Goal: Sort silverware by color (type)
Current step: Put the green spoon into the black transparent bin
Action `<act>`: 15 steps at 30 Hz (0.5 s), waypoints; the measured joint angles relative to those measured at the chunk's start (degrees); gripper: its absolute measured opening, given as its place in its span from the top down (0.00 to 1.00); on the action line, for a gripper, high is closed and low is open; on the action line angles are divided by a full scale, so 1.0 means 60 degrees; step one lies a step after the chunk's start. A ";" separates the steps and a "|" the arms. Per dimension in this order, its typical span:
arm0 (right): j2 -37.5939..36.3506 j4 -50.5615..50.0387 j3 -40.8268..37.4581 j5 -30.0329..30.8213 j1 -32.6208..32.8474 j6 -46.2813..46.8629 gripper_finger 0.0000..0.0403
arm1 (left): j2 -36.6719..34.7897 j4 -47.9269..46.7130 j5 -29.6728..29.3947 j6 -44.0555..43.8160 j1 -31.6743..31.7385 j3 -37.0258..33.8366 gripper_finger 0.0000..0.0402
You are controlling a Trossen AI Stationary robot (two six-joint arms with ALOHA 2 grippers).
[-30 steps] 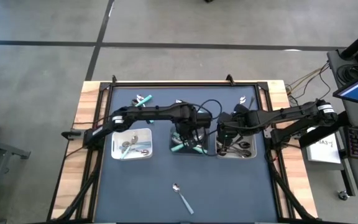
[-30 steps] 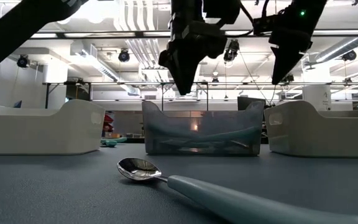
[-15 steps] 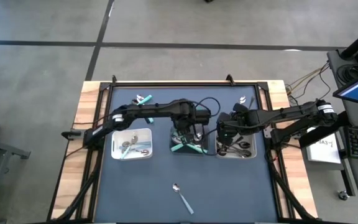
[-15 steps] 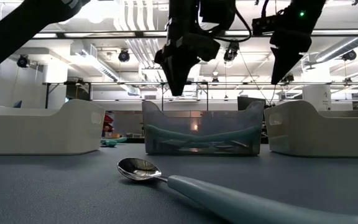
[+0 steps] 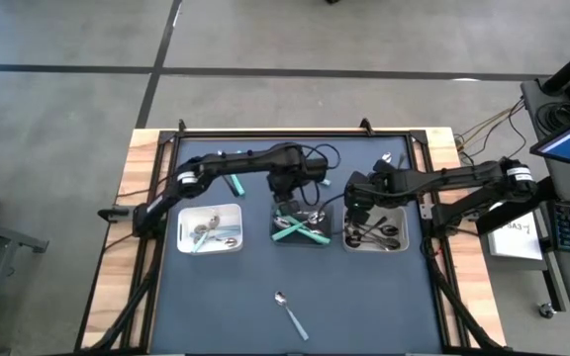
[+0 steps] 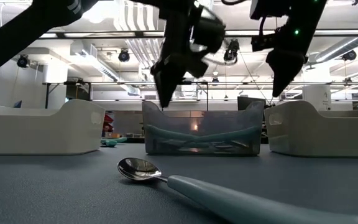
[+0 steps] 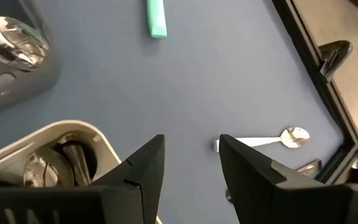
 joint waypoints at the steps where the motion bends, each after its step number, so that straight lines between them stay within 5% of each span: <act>1: 0.0000 0.0140 -0.0087 -0.0010 -0.0048 0.0003 0.64 | -0.0074 0.0011 0.0002 0.0136 0.0104 -0.0287 0.79; 8: 0.0000 0.0725 -0.0544 -0.0074 -0.0454 0.0222 0.64 | -0.1832 0.0331 -0.0006 0.0571 0.1160 -0.3685 0.79; 15: 0.0000 0.1090 -0.0711 -0.0069 -0.0994 0.0568 0.64 | -0.4688 0.2901 -0.0017 -0.0042 0.2596 -0.7860 0.79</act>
